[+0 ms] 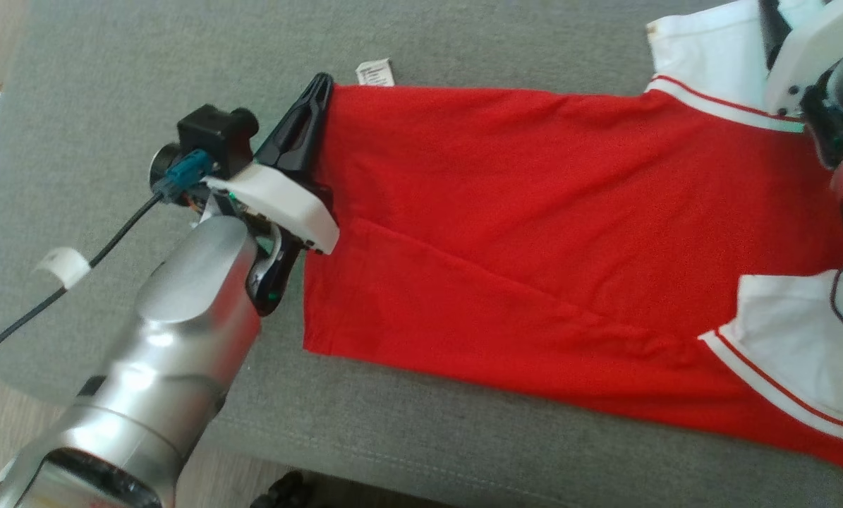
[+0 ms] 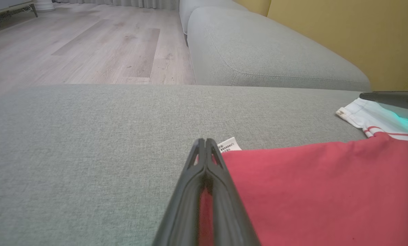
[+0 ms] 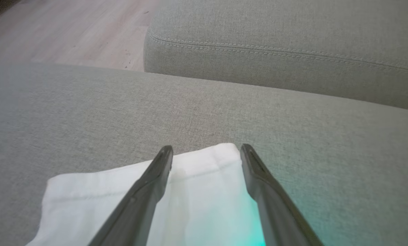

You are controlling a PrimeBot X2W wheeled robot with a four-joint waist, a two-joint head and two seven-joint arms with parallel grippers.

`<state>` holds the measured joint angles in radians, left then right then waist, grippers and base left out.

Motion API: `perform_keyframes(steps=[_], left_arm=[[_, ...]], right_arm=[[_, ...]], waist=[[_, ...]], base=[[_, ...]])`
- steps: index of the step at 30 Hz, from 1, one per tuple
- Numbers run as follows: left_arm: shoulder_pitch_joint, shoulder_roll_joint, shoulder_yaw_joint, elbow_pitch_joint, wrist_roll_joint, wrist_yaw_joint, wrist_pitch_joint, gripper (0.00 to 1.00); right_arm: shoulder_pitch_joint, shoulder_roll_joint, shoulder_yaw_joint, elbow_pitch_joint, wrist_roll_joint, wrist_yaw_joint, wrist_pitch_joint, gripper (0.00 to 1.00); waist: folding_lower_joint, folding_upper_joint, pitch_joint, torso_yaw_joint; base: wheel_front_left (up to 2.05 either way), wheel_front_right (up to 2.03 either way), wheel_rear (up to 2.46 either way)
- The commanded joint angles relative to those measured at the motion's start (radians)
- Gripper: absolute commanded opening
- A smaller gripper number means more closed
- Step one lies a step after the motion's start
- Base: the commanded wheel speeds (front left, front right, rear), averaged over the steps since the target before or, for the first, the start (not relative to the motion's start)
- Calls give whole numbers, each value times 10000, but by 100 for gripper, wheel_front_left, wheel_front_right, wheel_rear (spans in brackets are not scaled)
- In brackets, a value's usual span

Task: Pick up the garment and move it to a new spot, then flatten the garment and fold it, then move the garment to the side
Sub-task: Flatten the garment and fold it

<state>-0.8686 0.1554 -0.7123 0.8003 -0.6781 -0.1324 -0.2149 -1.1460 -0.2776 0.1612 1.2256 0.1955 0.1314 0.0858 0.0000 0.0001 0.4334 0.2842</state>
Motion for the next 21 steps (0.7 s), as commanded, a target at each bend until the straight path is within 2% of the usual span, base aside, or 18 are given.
perform_keyframes(steps=[1,8,9,10,11,15,21], left_arm=[[-528,228,196,-250,-42,18,-168,0],[-591,77,-111,-100,-215,17,-318,0],[-601,86,-131,-79,-237,17,-331,0],[-613,93,-150,-61,-257,17,-344,0],[-624,98,-164,-45,-281,17,-357,0],[-673,138,-154,8,-342,17,-405,0],[-782,219,373,-277,-130,188,-461,0]], right_arm=[[-367,-62,3,-97,-166,-7,74,100],[-393,-302,-881,475,-868,-7,495,100],[-378,-263,-971,497,-928,-7,540,93],[-372,-222,-1055,514,-981,-7,561,50],[-366,-195,-1129,526,-1036,-7,562,0],[-451,-159,-1377,451,-1282,-7,-4,0],[-648,-160,-2019,39,-1673,-7,-1747,0]], waist=[[0,-1,249,254],[0,-1,247,315],[0,-1,245,299],[0,-1,242,286],[0,-1,237,272],[0,-1,234,224],[0,-1,262,90]], base=[[0,0,0],[0,0,0],[0,0,0],[0,0,0],[0,0,0],[0,0,0],[0,0,0]])
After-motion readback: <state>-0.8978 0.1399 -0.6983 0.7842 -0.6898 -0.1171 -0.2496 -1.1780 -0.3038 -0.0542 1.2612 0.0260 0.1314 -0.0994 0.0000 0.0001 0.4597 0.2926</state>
